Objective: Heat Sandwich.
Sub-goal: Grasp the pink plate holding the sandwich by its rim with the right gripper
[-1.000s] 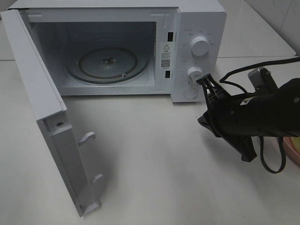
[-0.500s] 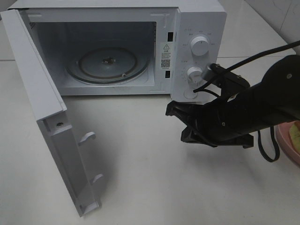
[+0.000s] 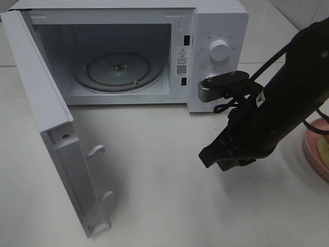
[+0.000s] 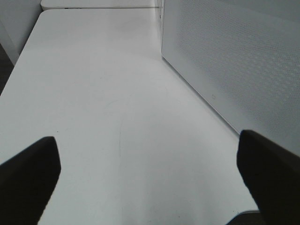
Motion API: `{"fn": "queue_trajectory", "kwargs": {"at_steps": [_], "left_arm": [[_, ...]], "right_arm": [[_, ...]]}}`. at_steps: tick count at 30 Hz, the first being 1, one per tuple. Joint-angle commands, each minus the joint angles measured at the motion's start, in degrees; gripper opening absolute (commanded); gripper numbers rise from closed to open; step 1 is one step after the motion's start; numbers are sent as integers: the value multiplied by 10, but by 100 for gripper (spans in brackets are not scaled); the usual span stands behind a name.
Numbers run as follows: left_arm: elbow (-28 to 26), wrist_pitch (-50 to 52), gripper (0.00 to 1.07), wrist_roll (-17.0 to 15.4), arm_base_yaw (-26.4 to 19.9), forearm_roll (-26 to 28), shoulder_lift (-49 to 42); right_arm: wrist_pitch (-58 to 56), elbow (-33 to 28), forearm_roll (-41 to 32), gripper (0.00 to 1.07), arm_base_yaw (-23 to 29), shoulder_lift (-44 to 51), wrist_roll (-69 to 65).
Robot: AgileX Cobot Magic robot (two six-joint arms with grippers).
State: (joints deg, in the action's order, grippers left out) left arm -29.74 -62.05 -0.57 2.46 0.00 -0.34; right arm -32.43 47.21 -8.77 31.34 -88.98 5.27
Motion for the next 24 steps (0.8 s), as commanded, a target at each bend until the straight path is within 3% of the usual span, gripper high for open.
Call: {"fn": "queue_trajectory", "kwargs": {"at_steps": [1, 8, 15, 18, 19, 23, 24], "left_arm": [[1, 7, 98, -6, -1, 6, -13], [1, 7, 98, -6, -1, 6, -13], [1, 7, 98, -6, -1, 6, -13], [1, 7, 98, -6, -1, 6, -13], [1, 7, 98, -6, -1, 6, -13], [1, 7, 98, -6, -1, 6, -13], [1, 7, 98, -6, -1, 6, -13]], "right_arm": [[-33, 7, 29, 13, -1, 20, -2], [-54, 11, 31, 23, -52, 85, -2], [-89, 11, 60, 43, -113, 134, -2], [-108, 11, 80, 58, -148, 143, -14], [-108, 11, 80, 58, -148, 143, -14], [-124, 10, 108, 85, -182, 143, -28], [-124, 10, 108, 85, -182, 143, -28]]}}
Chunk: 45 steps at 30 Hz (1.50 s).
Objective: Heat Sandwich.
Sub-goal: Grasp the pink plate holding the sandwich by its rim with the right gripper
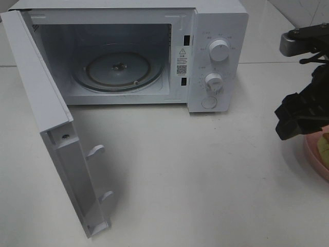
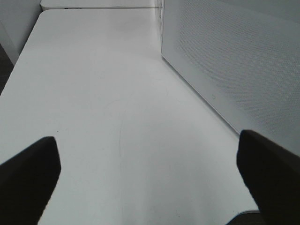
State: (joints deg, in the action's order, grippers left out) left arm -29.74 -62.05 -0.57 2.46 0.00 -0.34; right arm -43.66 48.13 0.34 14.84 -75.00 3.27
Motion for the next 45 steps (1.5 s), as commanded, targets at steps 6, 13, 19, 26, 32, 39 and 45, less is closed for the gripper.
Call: {"fn": "queue_trajectory", "kwargs": {"at_steps": [6, 13, 19, 26, 32, 39, 45], "left_arm": [[1, 7, 98, -6, -1, 6, -13], [1, 7, 98, -6, -1, 6, -13], [1, 7, 98, -6, -1, 6, -13], [1, 7, 98, -6, -1, 6, -13], [1, 7, 98, -6, -1, 6, -13], [1, 7, 98, -6, -1, 6, -13], [1, 7, 98, -6, -1, 6, -13]], "right_arm": [[-11, 1, 19, 93, -50, 3, -7], [-11, 1, 18, 92, -97, -15, -13], [-1, 1, 19, 91, -116, -54, -13], [27, 1, 44, 89, -116, -112, -33], [46, 1, 57, 88, -116, -154, -42], [68, 1, 88, 88, -116, -198, -69], [87, 1, 92, 87, -116, -231, -74]]}}
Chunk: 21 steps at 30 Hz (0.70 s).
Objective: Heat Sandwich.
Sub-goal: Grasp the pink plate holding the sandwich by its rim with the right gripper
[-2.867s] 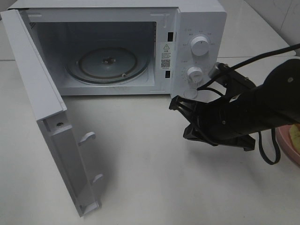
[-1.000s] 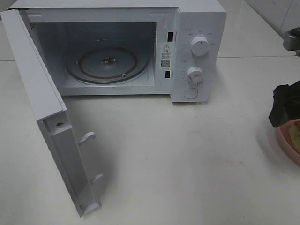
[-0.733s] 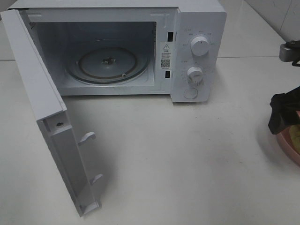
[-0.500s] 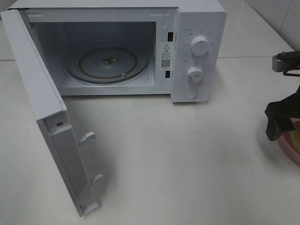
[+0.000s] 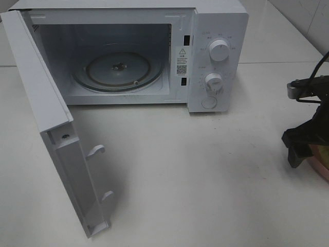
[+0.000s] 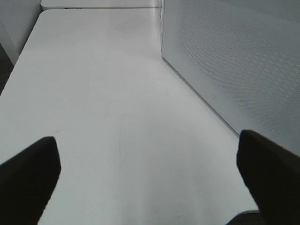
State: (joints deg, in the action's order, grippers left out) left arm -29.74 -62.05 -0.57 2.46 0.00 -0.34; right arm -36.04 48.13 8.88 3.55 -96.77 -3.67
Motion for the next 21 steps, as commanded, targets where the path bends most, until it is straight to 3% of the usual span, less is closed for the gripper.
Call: {"fn": "queue_trajectory", "kwargs": {"at_steps": [1, 21], "left_arm": [[1, 7, 98, -6, -1, 6, -13], [1, 7, 98, -6, -1, 6, -13]], "right_arm": [[10, 1, 7, 87, -3, -13, -5], [47, 1, 8, 80, -3, -67, -3]]}}
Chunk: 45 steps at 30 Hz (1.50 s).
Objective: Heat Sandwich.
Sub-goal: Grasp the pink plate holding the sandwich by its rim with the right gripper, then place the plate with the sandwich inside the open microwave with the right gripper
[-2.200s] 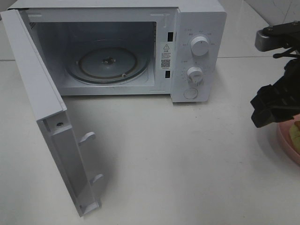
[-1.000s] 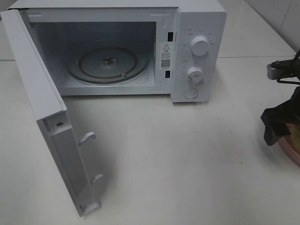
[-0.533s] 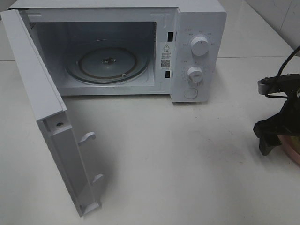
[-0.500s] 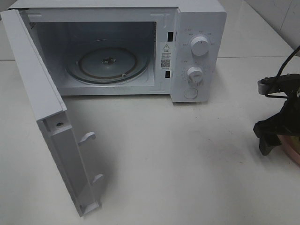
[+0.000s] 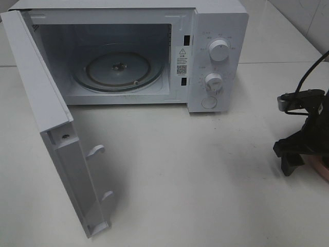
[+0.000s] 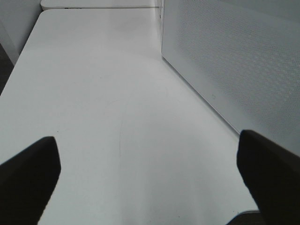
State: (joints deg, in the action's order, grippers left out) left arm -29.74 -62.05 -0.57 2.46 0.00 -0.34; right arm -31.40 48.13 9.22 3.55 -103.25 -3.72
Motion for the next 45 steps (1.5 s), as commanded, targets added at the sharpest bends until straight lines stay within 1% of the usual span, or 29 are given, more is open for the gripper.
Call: {"fn": "queue_trajectory", "kwargs": {"at_steps": [1, 2, 3, 5, 6, 7, 9, 10, 11, 12, 13, 22, 34, 40, 45], "left_arm": [[1, 7, 98, -6, -1, 6, -13], [1, 7, 98, -6, -1, 6, -13], [1, 7, 98, -6, -1, 6, -13], [1, 7, 98, -6, -1, 6, -13], [1, 7, 98, -6, -1, 6, -13], [1, 7, 98, -6, -1, 6, -13], [1, 7, 98, -6, -1, 6, -13], [1, 7, 98, -6, -1, 6, -13], [1, 7, 98, -6, -1, 6, -13], [1, 7, 98, -6, -1, 6, -13], [1, 7, 98, -6, -1, 6, -13], [1, 7, 98, -6, -1, 6, -13], [1, 7, 98, -6, -1, 6, -13], [1, 7, 98, -6, -1, 6, -13], [1, 7, 98, -6, -1, 6, -13]], "right_arm": [[1, 1, 5, 77, -3, -2, -2], [1, 1, 5, 70, -3, -2, -3], [1, 1, 5, 70, -3, -2, -3], [0, 1, 5, 61, -3, -2, -5], [0, 1, 5, 49, -3, -2, -5], [0, 1, 5, 49, -3, -2, -5], [0, 1, 5, 36, -3, -2, -5], [1, 1, 5, 17, -3, -2, -5], [1, 1, 5, 8, -3, -2, -5], [1, 1, 5, 8, -3, -2, -5], [1, 1, 5, 0, -3, -2, -5], [1, 1, 5, 0, -3, -2, -5], [-10, 1, 34, 0, -1, -2, -18], [-10, 1, 35, 0, -1, -2, -18], [-19, 1, 68, 0, -1, -1, -46]]}}
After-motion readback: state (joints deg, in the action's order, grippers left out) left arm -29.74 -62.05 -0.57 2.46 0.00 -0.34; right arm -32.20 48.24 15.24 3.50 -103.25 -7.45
